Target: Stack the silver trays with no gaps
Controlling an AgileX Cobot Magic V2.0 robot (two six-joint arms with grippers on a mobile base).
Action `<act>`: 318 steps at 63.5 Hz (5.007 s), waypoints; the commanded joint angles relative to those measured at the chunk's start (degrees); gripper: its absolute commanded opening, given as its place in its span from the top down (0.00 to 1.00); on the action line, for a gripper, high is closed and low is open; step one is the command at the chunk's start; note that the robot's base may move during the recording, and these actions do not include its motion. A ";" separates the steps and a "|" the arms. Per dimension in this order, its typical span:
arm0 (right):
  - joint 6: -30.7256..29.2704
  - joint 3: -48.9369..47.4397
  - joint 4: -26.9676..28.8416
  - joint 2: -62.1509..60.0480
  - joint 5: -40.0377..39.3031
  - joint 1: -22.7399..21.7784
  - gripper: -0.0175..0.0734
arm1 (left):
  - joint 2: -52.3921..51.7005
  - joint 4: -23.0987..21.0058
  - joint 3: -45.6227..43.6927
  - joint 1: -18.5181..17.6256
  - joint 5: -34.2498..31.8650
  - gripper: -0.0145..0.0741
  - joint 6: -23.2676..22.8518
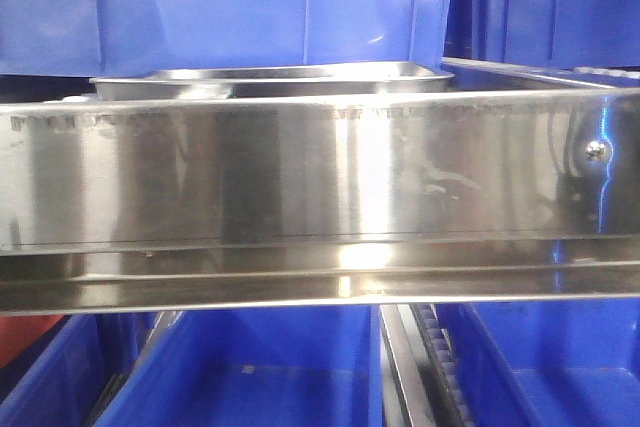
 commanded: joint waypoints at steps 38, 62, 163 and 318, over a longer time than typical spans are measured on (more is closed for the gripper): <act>-0.50 -0.05 0.04 -0.29 -1.06 -0.17 0.89 | -0.26 -0.31 -0.06 -0.36 -0.86 0.83 -0.47; -0.50 -0.05 0.02 -0.29 -1.56 -0.17 0.89 | -0.26 -0.31 -0.06 -0.36 -0.86 0.83 -0.47; 18.88 -20.85 7.80 -0.29 20.92 -0.07 0.89 | -0.26 -11.16 -12.77 -0.35 3.12 0.83 -15.38; 22.60 -62.85 -6.11 73.96 38.15 30.30 0.88 | 60.56 -27.61 -52.92 -16.38 29.20 0.85 7.71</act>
